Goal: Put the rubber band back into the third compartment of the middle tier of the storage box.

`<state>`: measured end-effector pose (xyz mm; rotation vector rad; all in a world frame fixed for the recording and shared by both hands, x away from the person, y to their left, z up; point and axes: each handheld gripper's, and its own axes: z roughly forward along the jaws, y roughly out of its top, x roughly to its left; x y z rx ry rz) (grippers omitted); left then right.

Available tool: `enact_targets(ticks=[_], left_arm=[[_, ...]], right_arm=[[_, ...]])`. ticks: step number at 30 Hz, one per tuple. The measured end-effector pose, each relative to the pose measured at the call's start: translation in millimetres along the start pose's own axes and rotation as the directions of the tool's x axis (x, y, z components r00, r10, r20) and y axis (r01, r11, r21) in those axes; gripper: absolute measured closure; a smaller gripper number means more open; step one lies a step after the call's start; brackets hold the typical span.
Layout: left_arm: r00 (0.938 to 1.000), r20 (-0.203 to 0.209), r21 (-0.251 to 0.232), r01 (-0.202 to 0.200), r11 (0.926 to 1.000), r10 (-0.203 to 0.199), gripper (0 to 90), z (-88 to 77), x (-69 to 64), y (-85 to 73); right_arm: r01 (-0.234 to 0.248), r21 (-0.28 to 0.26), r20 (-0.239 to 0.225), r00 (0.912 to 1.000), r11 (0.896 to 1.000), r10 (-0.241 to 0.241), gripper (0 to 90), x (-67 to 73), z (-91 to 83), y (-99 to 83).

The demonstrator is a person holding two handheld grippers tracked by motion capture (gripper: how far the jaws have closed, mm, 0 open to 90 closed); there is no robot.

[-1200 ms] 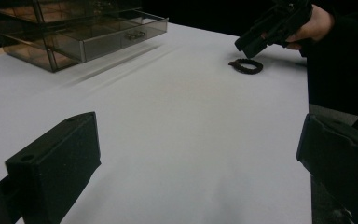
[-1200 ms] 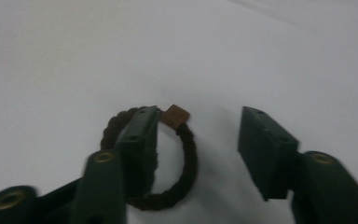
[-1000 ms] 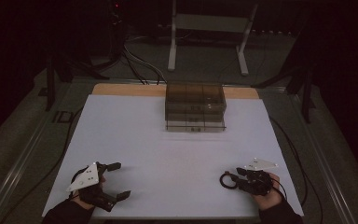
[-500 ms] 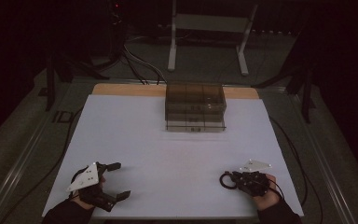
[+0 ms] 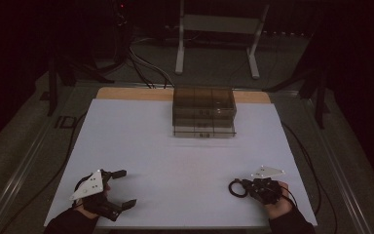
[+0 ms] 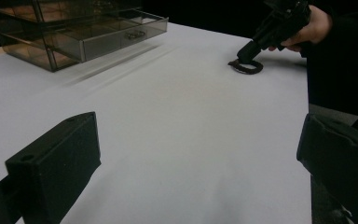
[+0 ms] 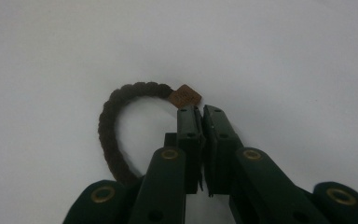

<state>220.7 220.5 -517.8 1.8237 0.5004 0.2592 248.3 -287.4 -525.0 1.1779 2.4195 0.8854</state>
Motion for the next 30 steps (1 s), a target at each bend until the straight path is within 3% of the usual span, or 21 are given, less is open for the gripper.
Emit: enact_targets(ticks=[30], left_arm=[[1.0, 0.0, 0.003, 0.003, 1.0, -0.003, 0.2, 0.9, 0.5, -0.1]], right_arm=[[0.029, -0.035, -0.01, 0.9995, 0.999, -0.029, 87.1, 4.4, -11.4, 20.7]])
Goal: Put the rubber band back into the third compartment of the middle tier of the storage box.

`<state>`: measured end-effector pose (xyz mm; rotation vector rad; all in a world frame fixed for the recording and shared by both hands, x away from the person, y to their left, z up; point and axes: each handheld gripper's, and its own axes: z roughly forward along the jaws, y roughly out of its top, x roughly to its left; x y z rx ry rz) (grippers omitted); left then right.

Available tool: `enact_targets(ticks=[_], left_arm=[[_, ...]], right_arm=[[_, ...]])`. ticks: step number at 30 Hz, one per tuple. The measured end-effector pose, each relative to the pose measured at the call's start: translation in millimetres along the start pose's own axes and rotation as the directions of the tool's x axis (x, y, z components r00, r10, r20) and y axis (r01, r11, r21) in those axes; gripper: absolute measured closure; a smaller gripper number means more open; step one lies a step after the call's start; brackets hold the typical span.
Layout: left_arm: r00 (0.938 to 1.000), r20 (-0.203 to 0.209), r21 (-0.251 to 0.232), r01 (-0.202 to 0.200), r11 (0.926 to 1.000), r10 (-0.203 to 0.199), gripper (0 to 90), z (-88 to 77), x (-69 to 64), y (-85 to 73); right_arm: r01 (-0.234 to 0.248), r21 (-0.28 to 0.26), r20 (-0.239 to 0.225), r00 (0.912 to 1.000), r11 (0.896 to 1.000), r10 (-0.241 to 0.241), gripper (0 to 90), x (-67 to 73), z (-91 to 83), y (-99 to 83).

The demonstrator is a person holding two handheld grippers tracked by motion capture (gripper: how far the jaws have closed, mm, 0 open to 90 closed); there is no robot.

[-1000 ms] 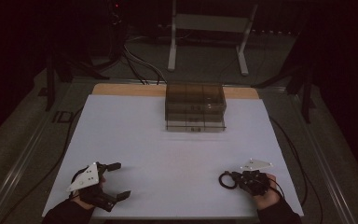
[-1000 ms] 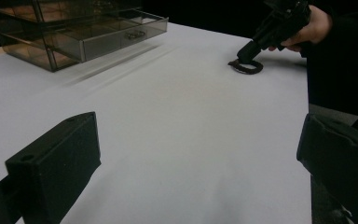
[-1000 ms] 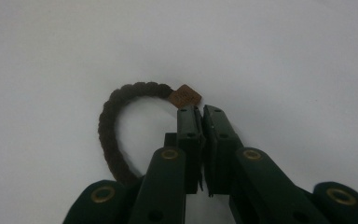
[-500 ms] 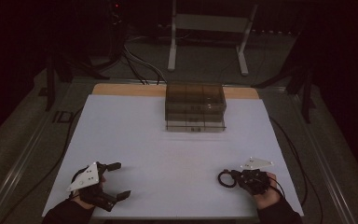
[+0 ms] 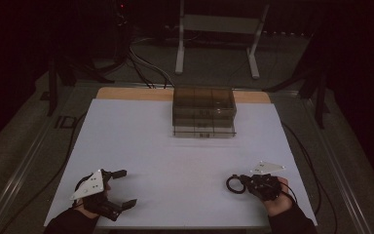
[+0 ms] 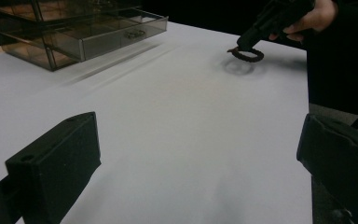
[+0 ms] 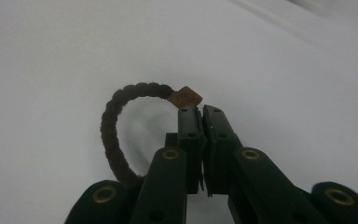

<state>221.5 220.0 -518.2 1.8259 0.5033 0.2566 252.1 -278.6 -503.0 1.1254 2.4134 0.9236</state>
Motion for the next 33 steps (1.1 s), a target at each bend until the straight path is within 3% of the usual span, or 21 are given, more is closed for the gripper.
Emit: enact_targets(ticks=[21, 33], left_arm=[[1.0, -0.001, -0.001, 0.001, 1.0, -0.001, 0.2, -0.6, 0.1, 0.0], [1.0, 0.001, -0.003, -0.001, 1.0, 0.001, 0.2, -0.4, 0.1, 0.1]], right_arm=[[0.054, -0.011, 0.006, 0.9985, 0.998, -0.054, 87.1, -0.3, 3.4, 31.2], [0.06, -0.005, -0.001, 0.9982, 0.998, -0.06, 87.1, -2.3, 9.9, 39.9]])
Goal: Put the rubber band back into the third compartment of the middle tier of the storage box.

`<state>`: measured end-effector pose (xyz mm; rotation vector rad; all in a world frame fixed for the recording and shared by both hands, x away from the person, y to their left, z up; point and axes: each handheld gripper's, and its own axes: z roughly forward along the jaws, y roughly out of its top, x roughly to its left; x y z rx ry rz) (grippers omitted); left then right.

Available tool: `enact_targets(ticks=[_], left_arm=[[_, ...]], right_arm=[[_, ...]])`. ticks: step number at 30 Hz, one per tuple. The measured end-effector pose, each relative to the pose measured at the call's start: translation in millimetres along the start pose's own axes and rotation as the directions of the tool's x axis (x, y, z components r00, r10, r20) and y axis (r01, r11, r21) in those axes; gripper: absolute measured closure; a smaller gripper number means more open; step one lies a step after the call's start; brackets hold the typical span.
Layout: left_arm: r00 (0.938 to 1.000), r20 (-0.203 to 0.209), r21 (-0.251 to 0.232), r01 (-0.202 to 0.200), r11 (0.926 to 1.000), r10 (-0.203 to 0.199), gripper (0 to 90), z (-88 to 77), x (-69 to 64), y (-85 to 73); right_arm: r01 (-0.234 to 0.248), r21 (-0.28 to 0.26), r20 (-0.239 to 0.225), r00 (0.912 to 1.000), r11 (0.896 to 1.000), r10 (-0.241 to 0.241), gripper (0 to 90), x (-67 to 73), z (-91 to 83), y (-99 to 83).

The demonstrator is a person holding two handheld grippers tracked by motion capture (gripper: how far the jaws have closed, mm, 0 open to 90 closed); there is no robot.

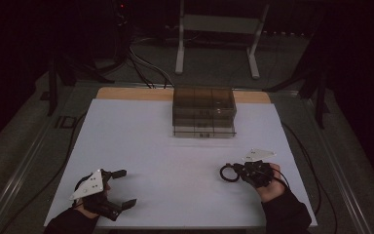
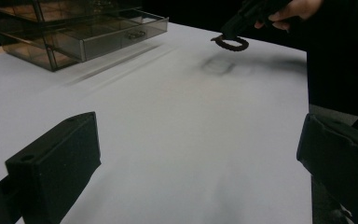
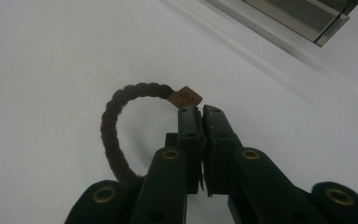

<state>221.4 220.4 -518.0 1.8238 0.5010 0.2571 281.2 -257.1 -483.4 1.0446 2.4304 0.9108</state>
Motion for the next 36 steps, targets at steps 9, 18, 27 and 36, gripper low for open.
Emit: enact_targets(ticks=[9, 18, 27, 36], left_arm=[[1.0, 0.0, -0.002, 0.002, 1.0, -0.002, 0.2, 0.0, 0.1, -0.1], [1.0, 0.0, -0.002, 0.004, 1.0, -0.004, 0.2, -0.1, 0.3, 0.0], [1.0, 0.0, -0.001, 0.002, 1.0, -0.002, 0.2, -0.5, 0.1, 0.1], [1.0, -0.001, -0.004, 0.002, 1.0, -0.002, 0.2, -1.1, 0.4, 0.3]], right_arm=[[0.001, -0.015, 0.013, 0.9999, 1.0, 0.0, 87.1, -5.8, -1.7, 9.0], [0.008, -0.023, 0.026, 0.9996, 1.0, -0.008, 87.1, -9.9, -4.3, 16.5], [0.008, -0.037, 0.032, 0.9995, 0.999, -0.007, 87.1, -14.3, -5.8, 24.5], [0.014, -0.044, 0.041, 0.9991, 0.999, -0.012, 87.1, -18.7, -5.9, 34.2]])
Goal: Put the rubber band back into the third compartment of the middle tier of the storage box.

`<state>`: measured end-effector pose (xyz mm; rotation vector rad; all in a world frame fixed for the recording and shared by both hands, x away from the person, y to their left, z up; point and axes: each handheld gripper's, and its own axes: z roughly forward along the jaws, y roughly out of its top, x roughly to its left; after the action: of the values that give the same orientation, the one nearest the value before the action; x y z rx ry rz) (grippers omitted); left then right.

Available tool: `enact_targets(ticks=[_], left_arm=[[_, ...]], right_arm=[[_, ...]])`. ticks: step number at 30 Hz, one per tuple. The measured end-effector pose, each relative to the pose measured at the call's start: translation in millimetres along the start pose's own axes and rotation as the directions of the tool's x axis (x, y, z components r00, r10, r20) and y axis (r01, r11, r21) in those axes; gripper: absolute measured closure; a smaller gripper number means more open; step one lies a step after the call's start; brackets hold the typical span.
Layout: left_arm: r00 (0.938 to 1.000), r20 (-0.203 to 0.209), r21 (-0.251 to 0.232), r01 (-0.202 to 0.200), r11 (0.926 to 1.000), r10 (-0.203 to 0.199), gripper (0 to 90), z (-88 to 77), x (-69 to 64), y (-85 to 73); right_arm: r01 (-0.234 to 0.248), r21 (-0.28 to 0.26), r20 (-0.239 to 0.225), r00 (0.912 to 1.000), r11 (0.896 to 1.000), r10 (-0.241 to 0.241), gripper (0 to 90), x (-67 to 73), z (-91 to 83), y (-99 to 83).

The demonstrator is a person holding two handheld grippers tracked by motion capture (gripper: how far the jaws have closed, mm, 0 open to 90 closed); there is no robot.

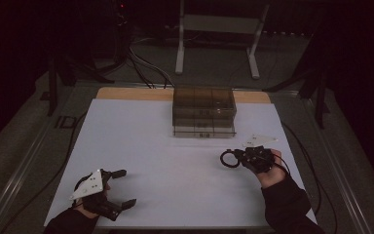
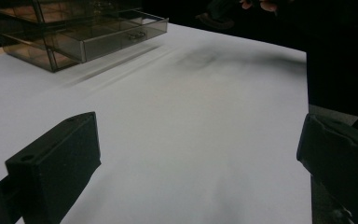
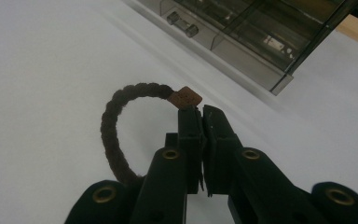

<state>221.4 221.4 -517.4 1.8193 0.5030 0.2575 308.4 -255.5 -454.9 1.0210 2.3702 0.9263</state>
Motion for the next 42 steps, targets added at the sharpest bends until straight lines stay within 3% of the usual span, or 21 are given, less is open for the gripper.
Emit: enact_targets(ticks=[15, 42], left_arm=[[1.0, 0.0, 0.0, -0.003, 1.0, 0.003, 0.2, -0.5, -0.3, 0.2], [1.0, 0.001, -0.002, -0.003, 1.0, 0.003, 0.2, -0.8, -0.8, 0.4]], right_arm=[[0.016, -0.007, 0.006, 0.9999, 1.0, -0.016, 87.1, -5.5, 5.8, 18.9], [-0.004, -0.023, 0.04, 0.9992, 1.0, 0.005, 87.1, -30.3, 15.7, 52.2]])
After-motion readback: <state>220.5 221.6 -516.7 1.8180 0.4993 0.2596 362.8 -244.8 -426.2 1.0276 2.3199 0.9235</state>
